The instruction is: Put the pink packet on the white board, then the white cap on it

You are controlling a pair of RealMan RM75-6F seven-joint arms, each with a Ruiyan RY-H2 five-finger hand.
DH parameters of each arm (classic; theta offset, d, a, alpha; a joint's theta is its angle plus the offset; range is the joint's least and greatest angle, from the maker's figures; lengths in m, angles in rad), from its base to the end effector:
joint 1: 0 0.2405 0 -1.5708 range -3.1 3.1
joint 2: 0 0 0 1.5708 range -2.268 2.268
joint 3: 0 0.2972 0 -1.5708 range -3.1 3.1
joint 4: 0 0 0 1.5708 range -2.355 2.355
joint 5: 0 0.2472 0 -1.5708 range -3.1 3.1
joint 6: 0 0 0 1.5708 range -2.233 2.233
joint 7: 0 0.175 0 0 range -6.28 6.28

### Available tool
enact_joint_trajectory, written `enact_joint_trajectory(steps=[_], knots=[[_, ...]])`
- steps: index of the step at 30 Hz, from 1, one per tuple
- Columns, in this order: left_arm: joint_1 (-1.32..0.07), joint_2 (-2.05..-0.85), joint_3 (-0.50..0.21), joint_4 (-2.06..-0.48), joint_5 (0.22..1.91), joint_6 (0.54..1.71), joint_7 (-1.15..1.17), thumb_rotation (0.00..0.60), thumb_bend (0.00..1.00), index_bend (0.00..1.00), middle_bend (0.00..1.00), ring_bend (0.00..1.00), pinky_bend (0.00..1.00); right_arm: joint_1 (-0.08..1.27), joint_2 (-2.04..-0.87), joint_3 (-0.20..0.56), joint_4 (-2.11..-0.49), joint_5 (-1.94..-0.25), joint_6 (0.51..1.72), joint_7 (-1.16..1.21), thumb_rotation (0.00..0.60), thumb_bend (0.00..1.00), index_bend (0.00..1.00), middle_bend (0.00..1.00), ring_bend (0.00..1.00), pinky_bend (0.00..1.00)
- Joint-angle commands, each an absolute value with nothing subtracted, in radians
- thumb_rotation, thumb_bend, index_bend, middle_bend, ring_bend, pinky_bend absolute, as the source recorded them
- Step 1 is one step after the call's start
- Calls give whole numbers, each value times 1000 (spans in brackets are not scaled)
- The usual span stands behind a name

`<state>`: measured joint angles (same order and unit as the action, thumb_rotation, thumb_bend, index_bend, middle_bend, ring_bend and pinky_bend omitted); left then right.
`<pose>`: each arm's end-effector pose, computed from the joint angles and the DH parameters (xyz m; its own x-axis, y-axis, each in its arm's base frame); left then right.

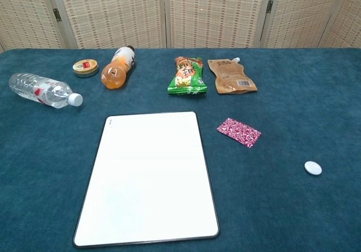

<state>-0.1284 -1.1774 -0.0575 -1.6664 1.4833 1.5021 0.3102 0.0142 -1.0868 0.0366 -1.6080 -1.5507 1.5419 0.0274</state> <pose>-0.3340 0.2332 0.1207 0.5653 -0.0370 0.8241 0.8236 -0.0313 -0.5664 -0.3695 -0.1893 0.1586 0.4065 0.0140 0.9135 -0.9136 0.0055 0.4065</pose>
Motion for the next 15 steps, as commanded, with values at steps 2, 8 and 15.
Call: enact_joint_trajectory(steps=[2,8,15], knots=[[-126,-1180,-59,-1666,1478,1504,315,600,233,131,29,97,0,17,-1085,37,-1608,-1550,1538,24,600,332,87,77,0,0],[-120,-1178,-56,-1669,1478,1508,317,600,233,131,29,97,0,19,-1086,33,-1602,-1552,1530,29,600,332,87,77,0,0],[-121,-1172,-58,-1678,1479,1507,319,600,233,131,29,97,0,27,-1085,33,-1596,-1559,1521,34,600,332,87,76,0,0]])
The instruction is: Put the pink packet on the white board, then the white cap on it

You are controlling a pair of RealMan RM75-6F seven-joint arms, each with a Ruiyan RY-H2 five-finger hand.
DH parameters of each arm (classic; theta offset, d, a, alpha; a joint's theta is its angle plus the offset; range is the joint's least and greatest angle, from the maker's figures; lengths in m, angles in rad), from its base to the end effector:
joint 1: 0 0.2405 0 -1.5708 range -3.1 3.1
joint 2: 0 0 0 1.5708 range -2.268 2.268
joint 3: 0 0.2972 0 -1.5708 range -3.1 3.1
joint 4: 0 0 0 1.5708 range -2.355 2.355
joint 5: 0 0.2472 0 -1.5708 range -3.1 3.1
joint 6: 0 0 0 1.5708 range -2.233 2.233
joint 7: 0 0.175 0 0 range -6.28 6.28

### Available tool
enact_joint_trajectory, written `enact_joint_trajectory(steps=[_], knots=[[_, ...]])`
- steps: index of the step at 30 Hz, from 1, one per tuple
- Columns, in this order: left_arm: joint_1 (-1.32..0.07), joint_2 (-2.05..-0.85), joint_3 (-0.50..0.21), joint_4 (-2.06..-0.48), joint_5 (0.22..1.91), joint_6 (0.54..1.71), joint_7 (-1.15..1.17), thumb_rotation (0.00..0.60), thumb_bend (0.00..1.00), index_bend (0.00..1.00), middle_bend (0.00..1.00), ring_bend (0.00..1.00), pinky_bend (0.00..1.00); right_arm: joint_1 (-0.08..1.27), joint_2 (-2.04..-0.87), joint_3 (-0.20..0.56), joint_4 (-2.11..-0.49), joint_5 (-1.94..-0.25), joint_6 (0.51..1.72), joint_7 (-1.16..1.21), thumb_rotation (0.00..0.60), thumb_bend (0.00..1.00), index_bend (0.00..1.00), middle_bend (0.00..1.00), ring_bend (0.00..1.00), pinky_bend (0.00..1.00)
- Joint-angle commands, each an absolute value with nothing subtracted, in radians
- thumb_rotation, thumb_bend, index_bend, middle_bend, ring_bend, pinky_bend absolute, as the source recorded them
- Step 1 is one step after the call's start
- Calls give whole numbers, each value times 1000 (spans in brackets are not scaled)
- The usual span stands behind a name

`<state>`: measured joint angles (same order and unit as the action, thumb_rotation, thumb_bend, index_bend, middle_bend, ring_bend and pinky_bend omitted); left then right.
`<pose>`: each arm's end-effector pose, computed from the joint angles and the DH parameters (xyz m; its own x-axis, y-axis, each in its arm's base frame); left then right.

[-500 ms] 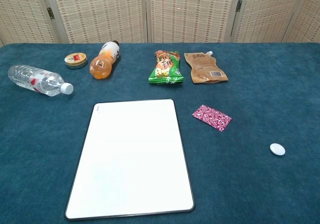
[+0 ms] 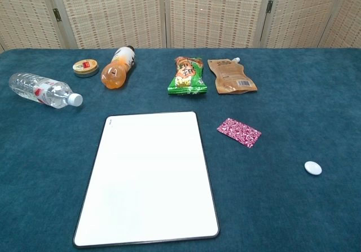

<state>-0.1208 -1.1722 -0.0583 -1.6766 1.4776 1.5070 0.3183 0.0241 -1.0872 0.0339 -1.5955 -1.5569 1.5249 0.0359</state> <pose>-0.3346 0.2307 0.1229 0.5677 -0.0362 0.8225 0.8225 -0.0186 -0.5685 -0.3710 -0.1923 0.1563 0.4101 -0.0016 0.9121 -0.9120 -0.0085 0.4100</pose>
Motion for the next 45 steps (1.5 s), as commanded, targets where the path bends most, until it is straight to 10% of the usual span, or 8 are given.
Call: enact_joint_trajectory(steps=[1,12,22,32,45], knots=[[-121,-1173,-58,-1679,1480,1506,320,600,233,131,29,97,0,30,-1083,33,-1598,-1558,1516,32,600,332,87,76,0,0],[-111,-1169,-55,-1680,1477,1516,315,600,233,132,29,97,0,122,-1047,49,-1651,-1570,1391,-26,600,332,87,76,0,0],[-90,-1162,-44,-1670,1484,1534,286,600,234,132,29,97,0,379,-1046,119,-1733,-1496,1032,-149,600,332,87,40,0,0],[-65,-1146,-41,-1670,1485,1562,272,600,233,132,29,97,0,646,-1190,173,-1642,-1336,703,-260,600,333,85,0,0,0],[-52,-1149,-38,-1656,1469,1555,262,600,233,132,29,97,0,819,-1383,130,-1443,-1185,570,-411,600,332,84,0,0,0]])
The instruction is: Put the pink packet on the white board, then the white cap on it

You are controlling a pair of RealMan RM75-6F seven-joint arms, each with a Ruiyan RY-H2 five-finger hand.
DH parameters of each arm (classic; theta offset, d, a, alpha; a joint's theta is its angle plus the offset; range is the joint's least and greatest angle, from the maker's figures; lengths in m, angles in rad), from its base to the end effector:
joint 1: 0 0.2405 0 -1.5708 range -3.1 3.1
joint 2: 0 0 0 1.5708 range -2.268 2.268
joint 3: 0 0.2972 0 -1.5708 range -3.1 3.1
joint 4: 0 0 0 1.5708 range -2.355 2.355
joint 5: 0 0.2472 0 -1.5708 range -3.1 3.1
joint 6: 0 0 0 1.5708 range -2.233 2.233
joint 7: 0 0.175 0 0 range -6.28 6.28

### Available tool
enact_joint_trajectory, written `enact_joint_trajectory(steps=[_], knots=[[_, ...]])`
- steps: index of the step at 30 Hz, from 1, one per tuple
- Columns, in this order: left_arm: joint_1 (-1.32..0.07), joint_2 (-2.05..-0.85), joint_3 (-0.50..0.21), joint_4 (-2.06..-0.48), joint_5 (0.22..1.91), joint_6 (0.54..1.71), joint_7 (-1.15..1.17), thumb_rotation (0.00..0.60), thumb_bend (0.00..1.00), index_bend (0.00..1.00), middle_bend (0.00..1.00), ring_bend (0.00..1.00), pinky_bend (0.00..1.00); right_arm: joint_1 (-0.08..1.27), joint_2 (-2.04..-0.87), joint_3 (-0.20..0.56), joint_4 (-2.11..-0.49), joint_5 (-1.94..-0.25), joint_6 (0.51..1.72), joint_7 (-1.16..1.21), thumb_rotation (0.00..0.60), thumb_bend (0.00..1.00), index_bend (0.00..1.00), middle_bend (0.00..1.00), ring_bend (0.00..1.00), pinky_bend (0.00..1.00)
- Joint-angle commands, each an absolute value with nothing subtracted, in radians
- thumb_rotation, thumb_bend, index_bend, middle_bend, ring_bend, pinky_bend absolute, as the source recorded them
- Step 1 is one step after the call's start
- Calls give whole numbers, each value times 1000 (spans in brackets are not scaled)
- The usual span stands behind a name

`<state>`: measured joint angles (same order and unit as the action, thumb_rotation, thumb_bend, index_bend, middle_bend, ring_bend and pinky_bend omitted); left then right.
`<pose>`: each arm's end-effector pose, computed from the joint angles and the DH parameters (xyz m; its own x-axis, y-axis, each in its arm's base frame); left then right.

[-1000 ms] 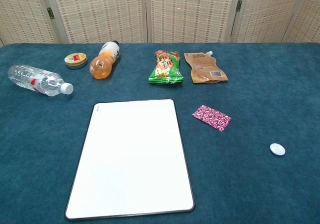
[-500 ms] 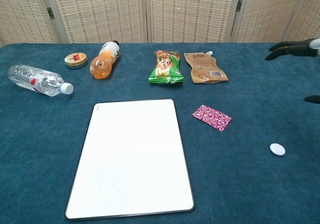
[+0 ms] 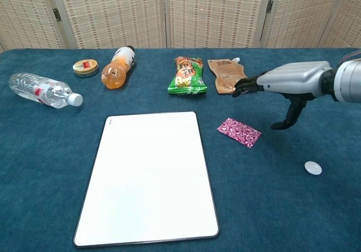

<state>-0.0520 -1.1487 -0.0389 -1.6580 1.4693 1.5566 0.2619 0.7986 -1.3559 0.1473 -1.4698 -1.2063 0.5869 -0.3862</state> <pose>-0.3570 0.2025 0.1386 0.5590 -0.0275 0.8287 0.8285 0.0579 -0.5570 -0.2032 -0.4185 -0.0418 0.7331 -0.3537 0.5810 -0.6628 -0.5634 0.4933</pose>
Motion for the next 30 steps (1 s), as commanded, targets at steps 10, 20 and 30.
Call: enact_joint_trajectory(steps=[10,20,30], knots=[[-56,-1152,-41,-1652,1472,1543,262,600,233,132,29,97,0,857,-1439,79,-1372,-1154,568,-435,600,332,85,0,0,0],[-52,-1155,-43,-1644,1465,1543,253,600,233,132,29,97,0,901,-1490,50,-1315,-1155,562,-463,600,332,83,0,0,0],[-50,-1155,-45,-1636,1461,1539,246,600,233,131,29,97,0,926,-1525,33,-1275,-1162,570,-469,600,332,80,0,0,0]])
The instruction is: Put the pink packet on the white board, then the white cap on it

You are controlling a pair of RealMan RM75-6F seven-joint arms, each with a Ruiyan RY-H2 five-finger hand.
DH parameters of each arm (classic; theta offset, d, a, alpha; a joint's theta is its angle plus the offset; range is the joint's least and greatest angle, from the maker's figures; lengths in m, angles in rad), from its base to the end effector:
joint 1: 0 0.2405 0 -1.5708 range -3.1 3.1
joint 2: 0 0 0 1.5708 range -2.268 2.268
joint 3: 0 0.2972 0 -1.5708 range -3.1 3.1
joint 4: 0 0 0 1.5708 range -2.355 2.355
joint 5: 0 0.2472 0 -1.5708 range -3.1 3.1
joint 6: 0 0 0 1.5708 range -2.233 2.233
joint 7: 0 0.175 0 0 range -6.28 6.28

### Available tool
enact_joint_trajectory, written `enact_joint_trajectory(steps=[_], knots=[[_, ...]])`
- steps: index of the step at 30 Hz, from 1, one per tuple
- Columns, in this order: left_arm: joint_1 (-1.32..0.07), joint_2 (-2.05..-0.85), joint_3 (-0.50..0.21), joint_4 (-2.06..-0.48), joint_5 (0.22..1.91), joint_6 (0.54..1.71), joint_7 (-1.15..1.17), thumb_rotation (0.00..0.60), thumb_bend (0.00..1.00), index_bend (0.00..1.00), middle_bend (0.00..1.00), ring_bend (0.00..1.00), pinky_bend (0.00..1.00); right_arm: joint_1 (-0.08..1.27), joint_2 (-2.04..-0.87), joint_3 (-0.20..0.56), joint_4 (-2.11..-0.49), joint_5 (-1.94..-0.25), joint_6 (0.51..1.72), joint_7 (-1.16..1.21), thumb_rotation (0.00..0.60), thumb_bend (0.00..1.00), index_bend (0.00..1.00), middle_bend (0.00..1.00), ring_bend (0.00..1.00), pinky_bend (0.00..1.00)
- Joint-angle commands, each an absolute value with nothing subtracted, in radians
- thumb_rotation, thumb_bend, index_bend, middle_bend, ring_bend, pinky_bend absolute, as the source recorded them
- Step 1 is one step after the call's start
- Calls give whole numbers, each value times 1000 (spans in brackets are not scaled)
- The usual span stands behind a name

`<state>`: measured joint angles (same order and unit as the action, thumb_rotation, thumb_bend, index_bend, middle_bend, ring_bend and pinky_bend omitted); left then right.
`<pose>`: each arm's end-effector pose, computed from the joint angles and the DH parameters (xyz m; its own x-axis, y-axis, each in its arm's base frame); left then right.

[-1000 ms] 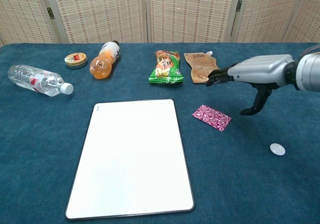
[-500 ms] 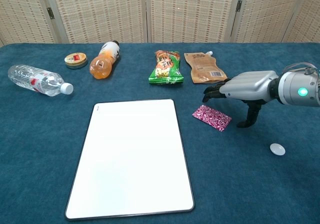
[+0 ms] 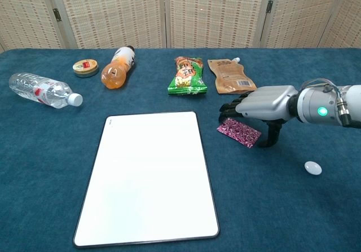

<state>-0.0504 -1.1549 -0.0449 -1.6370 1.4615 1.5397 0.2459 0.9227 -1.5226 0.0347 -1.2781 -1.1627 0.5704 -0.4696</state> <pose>-0.3633 0.2036 0.1371 0.5569 -0.0157 0.8304 0.8294 0.0645 -0.5550 -0.2008 -0.4299 -0.1012 0.8451 -0.2973 0.4444 -0.5200 -0.6501 0.5540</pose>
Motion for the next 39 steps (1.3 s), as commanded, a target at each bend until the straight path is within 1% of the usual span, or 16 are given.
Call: enact_joint_trajectory(steps=[1,13,18,23,26,39], knots=[[-50,-1155,-45,-1635,1461,1539,245,600,233,131,29,97,0,929,-1527,32,-1272,-1160,569,-469,600,332,80,0,0,0],[-49,-1159,-46,-1627,1461,1536,239,600,233,131,29,97,0,938,-1534,13,-1258,-1140,575,-475,600,331,85,0,0,0],[-49,-1160,-46,-1623,1460,1535,239,600,233,131,29,97,0,938,-1542,9,-1254,-1141,588,-477,600,332,139,0,0,0],[-48,-1162,-46,-1620,1457,1534,237,600,233,131,29,97,0,938,-1549,7,-1251,-1139,595,-476,600,332,218,0,0,0],[-48,-1163,-46,-1618,1457,1532,237,600,234,131,29,97,0,937,-1552,6,-1248,-1138,601,-474,600,332,241,0,0,0],[-51,-1165,-48,-1617,1462,1532,237,600,234,131,29,97,0,926,-1555,5,-1251,-1140,628,-463,600,332,247,3,0,0]])
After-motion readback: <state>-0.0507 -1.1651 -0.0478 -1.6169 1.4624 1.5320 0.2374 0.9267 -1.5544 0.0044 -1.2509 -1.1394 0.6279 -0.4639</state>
